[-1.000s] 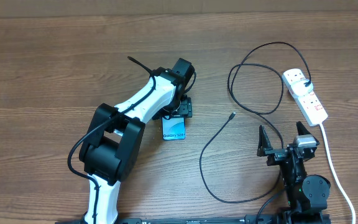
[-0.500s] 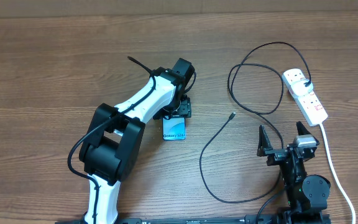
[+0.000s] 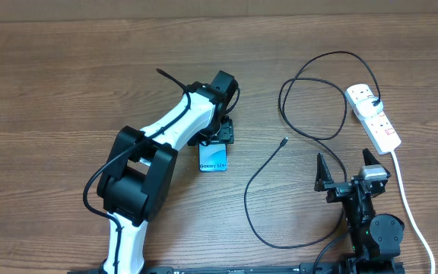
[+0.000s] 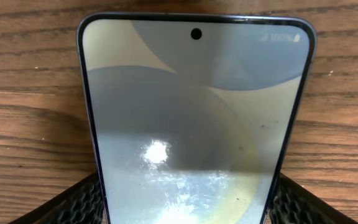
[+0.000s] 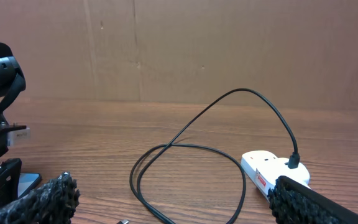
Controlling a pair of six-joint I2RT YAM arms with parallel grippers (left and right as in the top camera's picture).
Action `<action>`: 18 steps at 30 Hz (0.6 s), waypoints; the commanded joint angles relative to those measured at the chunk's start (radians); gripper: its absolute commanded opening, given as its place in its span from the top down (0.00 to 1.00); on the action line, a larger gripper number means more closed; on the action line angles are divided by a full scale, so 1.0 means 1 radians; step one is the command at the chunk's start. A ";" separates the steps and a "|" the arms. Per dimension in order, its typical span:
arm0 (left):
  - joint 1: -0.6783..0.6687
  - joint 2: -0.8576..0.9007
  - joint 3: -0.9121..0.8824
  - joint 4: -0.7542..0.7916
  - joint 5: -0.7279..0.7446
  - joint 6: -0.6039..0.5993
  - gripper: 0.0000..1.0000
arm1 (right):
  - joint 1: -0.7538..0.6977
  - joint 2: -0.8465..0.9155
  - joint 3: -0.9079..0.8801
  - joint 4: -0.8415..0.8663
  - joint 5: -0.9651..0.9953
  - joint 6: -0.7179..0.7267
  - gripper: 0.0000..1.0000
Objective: Plug charger to phone and switch on socket
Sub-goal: 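Close the left gripper on the phone's top edge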
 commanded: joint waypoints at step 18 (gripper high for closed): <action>0.063 0.056 0.086 -0.103 0.067 -0.009 0.28 | 0.006 -0.010 -0.011 0.006 0.002 -0.001 0.00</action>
